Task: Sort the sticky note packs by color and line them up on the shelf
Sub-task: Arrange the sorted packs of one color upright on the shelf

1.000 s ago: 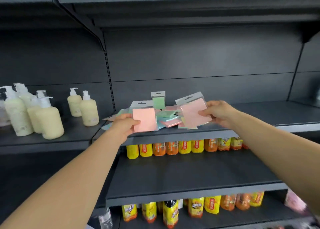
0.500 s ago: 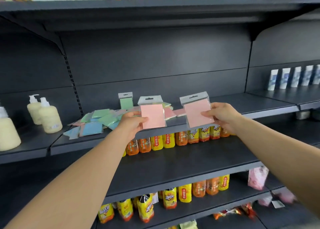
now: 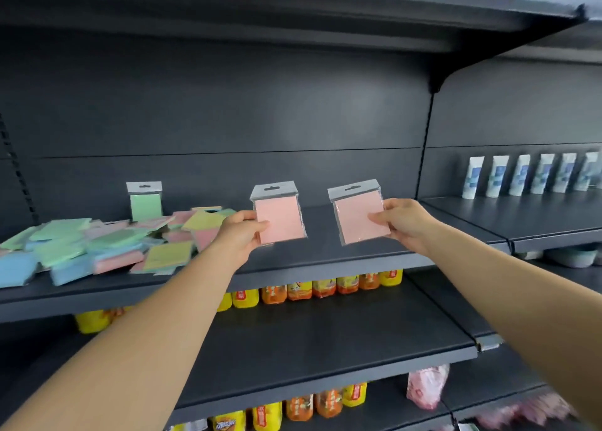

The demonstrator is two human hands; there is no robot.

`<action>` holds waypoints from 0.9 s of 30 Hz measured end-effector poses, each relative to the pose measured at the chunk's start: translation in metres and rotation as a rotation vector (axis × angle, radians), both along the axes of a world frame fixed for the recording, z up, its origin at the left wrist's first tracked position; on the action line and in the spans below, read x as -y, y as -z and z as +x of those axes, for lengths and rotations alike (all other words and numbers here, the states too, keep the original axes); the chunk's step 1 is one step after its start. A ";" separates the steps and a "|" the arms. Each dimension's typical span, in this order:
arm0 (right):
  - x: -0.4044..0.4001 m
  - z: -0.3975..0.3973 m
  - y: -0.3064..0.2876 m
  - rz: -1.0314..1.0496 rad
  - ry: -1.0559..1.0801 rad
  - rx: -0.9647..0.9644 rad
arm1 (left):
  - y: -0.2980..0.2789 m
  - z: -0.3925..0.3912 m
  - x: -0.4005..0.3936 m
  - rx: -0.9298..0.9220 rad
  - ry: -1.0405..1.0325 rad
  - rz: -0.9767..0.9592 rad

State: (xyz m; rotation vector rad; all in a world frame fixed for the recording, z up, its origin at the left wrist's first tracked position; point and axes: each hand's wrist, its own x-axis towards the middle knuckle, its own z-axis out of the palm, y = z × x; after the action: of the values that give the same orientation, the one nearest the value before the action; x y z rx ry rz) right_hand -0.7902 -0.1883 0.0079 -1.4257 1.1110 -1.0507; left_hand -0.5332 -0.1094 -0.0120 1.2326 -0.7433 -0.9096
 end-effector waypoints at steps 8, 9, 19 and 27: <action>0.093 -0.051 0.026 0.037 0.010 0.049 | 0.015 -0.054 0.102 -0.062 -0.045 0.029; 0.104 -0.055 0.030 0.041 0.008 0.054 | 0.017 -0.057 0.115 -0.064 -0.049 0.030; 0.239 -0.060 0.052 0.101 0.007 0.037 | 0.028 -0.051 0.244 -0.049 -0.058 0.056; 0.326 -0.037 0.065 0.162 0.036 -0.040 | 0.035 -0.035 0.308 -0.039 -0.030 0.118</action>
State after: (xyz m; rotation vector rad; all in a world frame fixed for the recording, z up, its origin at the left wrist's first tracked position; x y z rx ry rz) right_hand -0.8277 -0.5141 -0.0571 -1.3070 1.2260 -0.9389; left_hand -0.5684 -0.4171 -0.0472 1.3226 -0.6464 -0.9611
